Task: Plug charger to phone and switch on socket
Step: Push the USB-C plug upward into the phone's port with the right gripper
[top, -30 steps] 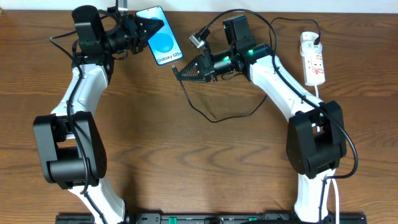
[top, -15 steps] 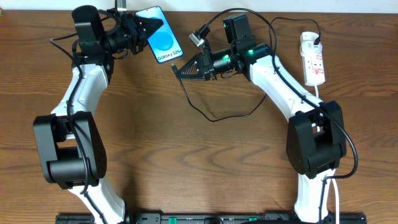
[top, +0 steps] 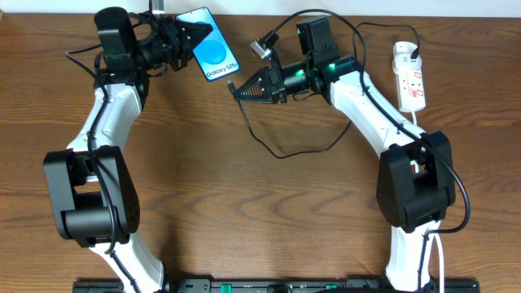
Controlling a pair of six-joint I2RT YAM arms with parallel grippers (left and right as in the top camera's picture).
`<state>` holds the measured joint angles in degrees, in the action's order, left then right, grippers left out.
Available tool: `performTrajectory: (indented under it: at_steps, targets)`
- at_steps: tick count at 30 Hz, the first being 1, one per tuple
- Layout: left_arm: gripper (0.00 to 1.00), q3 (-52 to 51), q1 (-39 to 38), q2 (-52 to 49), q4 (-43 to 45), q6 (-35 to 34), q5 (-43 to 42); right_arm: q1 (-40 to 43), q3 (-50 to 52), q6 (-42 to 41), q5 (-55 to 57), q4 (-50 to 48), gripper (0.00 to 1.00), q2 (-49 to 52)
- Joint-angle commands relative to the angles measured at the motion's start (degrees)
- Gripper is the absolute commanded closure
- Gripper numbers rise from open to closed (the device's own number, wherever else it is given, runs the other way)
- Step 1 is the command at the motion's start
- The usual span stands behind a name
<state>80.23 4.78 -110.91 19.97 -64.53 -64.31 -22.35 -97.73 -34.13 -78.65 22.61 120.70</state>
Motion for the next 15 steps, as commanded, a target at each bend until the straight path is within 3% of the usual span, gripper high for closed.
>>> performTrajectory:
  at_steps: [1, 15]
  targets:
    - [0.93, 0.46, 0.11, 1.09, 0.74, -0.02, -0.44, 0.20, -0.07, -0.44, -2.10, -0.57, 0.99, -0.04]
    - [0.93, 0.46, -0.57, 1.09, 1.66, 0.44, -0.79, 0.13, -0.07, -2.51, -1.36, -2.73, 0.99, -0.04]
